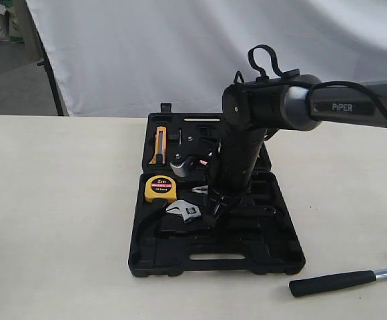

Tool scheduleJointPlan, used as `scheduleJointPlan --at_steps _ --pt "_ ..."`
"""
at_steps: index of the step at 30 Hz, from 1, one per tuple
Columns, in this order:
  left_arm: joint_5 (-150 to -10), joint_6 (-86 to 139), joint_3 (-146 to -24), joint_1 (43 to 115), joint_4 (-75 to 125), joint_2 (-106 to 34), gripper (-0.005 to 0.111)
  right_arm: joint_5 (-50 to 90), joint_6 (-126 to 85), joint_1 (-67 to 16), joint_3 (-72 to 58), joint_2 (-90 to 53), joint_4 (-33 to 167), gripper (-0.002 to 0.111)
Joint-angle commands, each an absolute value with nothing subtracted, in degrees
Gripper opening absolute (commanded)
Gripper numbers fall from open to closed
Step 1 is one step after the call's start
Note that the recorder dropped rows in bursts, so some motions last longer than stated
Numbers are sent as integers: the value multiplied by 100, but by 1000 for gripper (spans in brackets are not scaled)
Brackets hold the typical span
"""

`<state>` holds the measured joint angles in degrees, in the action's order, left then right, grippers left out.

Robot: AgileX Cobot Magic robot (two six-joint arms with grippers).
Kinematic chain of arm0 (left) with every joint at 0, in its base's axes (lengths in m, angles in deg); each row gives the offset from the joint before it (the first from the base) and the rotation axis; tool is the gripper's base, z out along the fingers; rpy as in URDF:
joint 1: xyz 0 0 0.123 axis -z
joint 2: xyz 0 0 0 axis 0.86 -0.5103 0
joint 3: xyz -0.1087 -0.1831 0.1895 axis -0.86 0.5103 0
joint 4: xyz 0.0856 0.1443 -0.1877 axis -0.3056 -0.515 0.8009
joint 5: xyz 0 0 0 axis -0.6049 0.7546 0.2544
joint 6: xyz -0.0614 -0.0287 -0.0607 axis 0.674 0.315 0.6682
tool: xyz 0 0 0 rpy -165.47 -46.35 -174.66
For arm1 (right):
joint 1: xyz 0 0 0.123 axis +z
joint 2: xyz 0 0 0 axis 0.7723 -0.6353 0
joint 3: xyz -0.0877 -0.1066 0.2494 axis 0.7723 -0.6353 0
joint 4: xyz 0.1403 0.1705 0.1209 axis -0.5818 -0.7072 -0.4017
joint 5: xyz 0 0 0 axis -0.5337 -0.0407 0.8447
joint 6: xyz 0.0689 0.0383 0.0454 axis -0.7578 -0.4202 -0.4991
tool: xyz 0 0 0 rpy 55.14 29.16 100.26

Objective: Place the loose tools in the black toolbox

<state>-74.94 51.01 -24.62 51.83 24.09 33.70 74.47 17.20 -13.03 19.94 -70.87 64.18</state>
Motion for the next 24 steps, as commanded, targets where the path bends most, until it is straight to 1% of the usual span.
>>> scheduleJointPlan --at_steps 1,16,24 --pt "-7536 5128 -2478 5038 2384 3388 1 7404 1682 -1364 1998 -7195 6524 0" --pt "-7536 5128 -2478 5038 2384 3388 1 7460 1237 -1377 1998 -6959 6773 0" --pt "-7536 5128 -2478 5038 2384 3388 1 7716 1251 -1377 1998 -7433 6926 0"
